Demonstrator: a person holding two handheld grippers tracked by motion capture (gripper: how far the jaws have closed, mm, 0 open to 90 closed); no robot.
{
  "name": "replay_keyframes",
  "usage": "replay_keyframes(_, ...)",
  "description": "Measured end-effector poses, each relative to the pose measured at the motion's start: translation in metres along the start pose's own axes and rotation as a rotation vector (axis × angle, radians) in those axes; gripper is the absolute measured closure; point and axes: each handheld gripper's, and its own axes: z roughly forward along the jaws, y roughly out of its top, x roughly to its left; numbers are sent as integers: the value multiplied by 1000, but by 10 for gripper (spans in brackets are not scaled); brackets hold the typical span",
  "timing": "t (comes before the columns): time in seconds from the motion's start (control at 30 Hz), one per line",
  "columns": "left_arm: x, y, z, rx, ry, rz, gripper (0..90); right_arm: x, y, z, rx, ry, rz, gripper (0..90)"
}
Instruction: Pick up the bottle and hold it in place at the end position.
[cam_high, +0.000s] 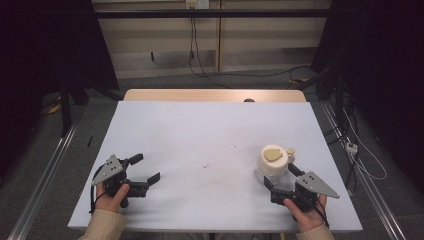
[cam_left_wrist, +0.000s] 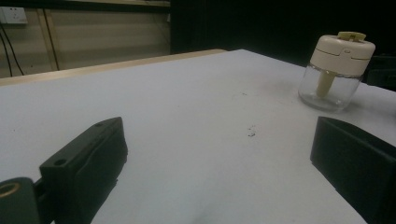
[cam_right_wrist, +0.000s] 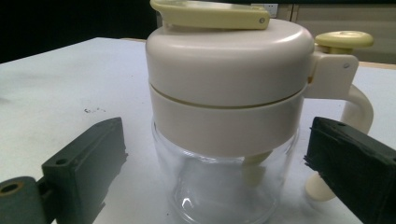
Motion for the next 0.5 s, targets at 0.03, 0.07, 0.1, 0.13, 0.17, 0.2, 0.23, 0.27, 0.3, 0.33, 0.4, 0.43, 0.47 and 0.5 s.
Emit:
replay_keyframes(0.03,0,0,0,0,0,-1,34,0,0,1,2,-3,0,43)
replay_keyframes(0.07,0,0,0,0,0,0,34,0,1,1,2,-6,-2,43)
replay_keyframes(0.1,0,0,0,-1,0,-2,34,0,1,1,2,-6,-2,43)
replay_keyframes(0.13,0,0,0,-1,1,-3,34,0,1,2,2,-10,-3,43)
replay_keyframes(0.17,1,0,0,2,1,1,34,-1,1,4,4,-12,1,43)
replay_keyframes(0.2,1,0,0,5,0,1,34,-1,2,6,5,-16,2,43)
replay_keyframes(0.23,1,0,1,8,-1,5,34,-1,2,6,5,-16,2,43)
replay_keyframes(0.27,1,-1,1,9,-2,1,34,-2,2,7,5,-19,6,43)
replay_keyframes(0.3,1,-1,1,12,-4,3,34,-2,2,8,7,-22,7,43)
replay_keyframes(0.33,0,-1,1,12,-5,4,34,-2,2,9,8,-24,5,43)
replay_keyframes(0.4,0,-1,2,13,-6,2,34,-2,2,12,15,-33,-1,43)
replay_keyframes(0.43,0,-1,2,14,-6,2,34,-2,3,13,16,-35,-1,43)
replay_keyframes(0.47,0,-1,2,16,-7,4,34,-2,3,14,16,-37,-1,42)
replay_keyframes(0.5,0,-1,2,16,-7,4,34,-2,3,15,18,-40,-1,43)
